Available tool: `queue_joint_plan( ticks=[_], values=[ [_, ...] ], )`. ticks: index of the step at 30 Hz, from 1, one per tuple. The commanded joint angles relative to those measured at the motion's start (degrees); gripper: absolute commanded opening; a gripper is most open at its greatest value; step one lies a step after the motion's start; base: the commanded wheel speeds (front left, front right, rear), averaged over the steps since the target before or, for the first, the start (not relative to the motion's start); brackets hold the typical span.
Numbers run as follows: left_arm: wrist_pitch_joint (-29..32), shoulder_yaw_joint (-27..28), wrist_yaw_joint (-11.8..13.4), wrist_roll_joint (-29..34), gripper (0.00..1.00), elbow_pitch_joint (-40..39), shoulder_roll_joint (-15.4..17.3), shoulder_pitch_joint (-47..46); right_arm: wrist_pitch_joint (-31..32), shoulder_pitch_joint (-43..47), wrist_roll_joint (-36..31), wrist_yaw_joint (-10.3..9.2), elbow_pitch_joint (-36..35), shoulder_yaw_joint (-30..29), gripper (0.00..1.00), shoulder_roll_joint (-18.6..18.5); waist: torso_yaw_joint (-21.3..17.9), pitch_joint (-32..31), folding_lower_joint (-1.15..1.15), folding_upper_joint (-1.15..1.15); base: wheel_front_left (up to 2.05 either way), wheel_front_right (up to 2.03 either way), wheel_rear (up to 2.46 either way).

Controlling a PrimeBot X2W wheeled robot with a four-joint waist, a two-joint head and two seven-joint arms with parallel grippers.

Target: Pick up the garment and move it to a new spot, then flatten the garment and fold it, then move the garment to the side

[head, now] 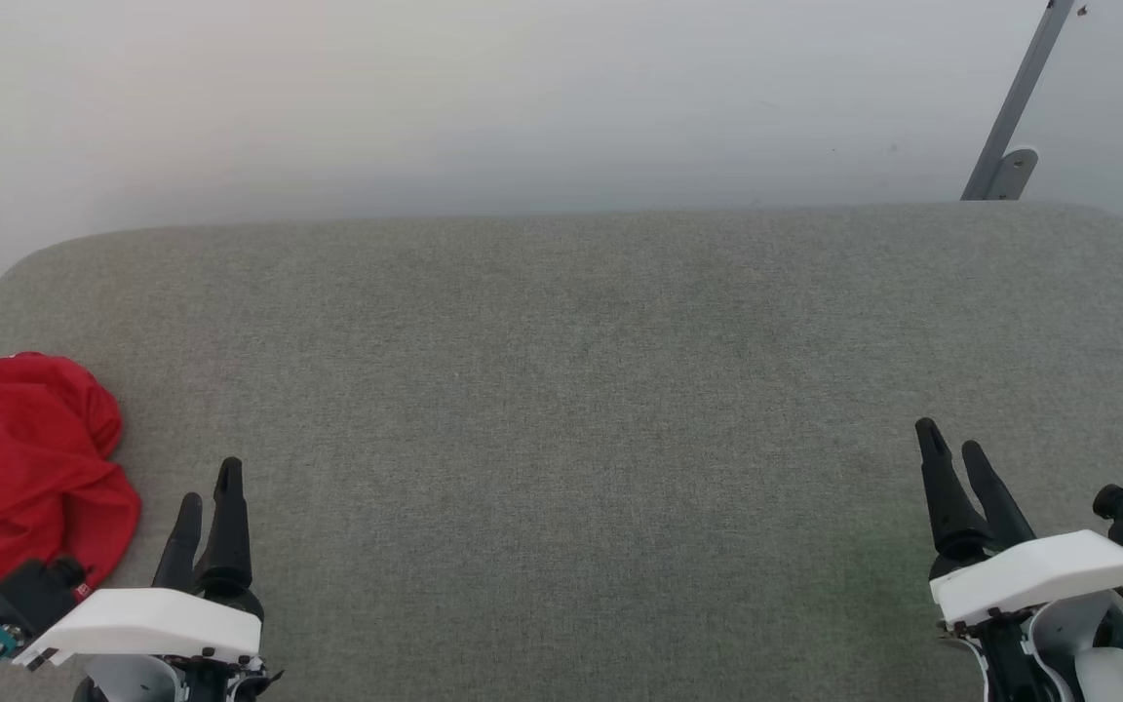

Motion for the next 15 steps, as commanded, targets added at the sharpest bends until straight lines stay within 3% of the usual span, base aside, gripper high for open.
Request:
queue_joint_plan(
  ticks=[1,15],
  values=[
    [-0.5,-0.1,-0.2,1.6,1.0,-0.9,0.7,-0.3,-0.4,-1.5,-1.3,0.32,-0.9,0.1,1.0,-0.3,0.0,0.0,0.0,0.0,0.0,0.0,0.0],
    [-2.8,-0.9,-0.5,9.5,1.0,-1.8,1.3,0.4,-1.3,-1.2,-10.9,0.35,-2.7,0.0,1.0,-0.2,-0.2,0.0,0.0,0.0,0.0,0.0,0.0]
  ],
)
